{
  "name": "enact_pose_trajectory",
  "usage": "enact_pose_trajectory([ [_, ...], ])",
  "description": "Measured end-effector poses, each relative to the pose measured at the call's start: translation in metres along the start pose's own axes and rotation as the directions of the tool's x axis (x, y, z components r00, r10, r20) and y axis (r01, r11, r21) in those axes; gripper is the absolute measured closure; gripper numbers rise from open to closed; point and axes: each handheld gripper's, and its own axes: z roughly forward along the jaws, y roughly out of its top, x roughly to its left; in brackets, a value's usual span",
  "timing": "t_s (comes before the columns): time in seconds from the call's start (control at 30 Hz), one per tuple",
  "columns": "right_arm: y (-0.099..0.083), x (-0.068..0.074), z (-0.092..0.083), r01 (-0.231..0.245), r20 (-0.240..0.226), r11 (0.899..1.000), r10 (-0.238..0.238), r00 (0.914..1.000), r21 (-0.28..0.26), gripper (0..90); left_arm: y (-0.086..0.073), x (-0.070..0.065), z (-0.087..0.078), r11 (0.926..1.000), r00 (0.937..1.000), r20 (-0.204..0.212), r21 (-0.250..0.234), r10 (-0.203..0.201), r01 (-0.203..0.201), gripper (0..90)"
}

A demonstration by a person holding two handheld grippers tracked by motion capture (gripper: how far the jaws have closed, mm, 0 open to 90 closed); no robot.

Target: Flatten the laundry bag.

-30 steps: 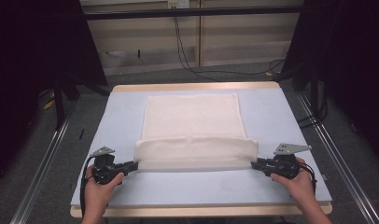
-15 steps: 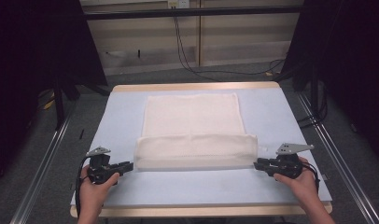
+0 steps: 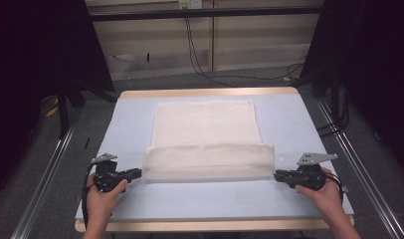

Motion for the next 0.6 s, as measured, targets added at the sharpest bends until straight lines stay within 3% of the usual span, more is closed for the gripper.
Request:
enact_pose_trajectory([
  [0.03,-0.001,-0.003,-0.004,-0.008,0.027,1.0,0.008,0.9996,-0.001,76.6,0.0,0.0,0.001,0.9999,1.0,0.002,-0.005,-0.009,0.009,77.9],
  [0.1,-0.002,-0.004,-0.005,-0.015,0.034,1.0,0.016,0.9993,-0.003,76.6,0.001,0.0,0.002,1.0,1.0,0.006,-0.001,-0.003,0.003,78.1],
  [0.13,-0.002,-0.007,-0.007,-0.045,0.05,0.999,0.046,0.9977,-0.025,78.5,0.002,-0.001,0.003,1.0,1.0,0.007,-0.004,-0.001,0.001,78.6],
  [0.37,0.007,-0.009,-0.004,-0.063,0.031,0.993,0.066,0.9974,-0.101,77.1,0.001,-0.004,0.006,0.9998,0.9994,0.033,0.015,0.012,-0.013,78.6],
  [0.43,0.011,-0.01,-0.001,-0.058,0.019,0.99,0.061,0.998,-0.13,76.5,0.0,-0.005,0.006,0.9998,0.9994,0.034,0.016,0.008,-0.008,78.6],
  [0.53,0.013,-0.008,0.002,-0.04,-0.005,0.992,0.04,0.9992,-0.121,75.6,-0.002,-0.004,0.001,0.9997,0.9992,0.04,0.021,0.008,-0.009,78.1],
  [0.57,0.012,-0.007,0.003,-0.027,-0.011,0.993,0.026,0.9996,-0.112,75.7,-0.004,-0.005,0.0,0.9998,0.9992,0.04,0.021,0.006,-0.007,78.1],
  [0.6,0.011,-0.002,0.004,0.014,-0.025,0.997,-0.016,0.9996,-0.079,75.7,-0.005,-0.007,0.0,0.999,0.999,0.042,0.039,0.018,-0.02,78.1],
])
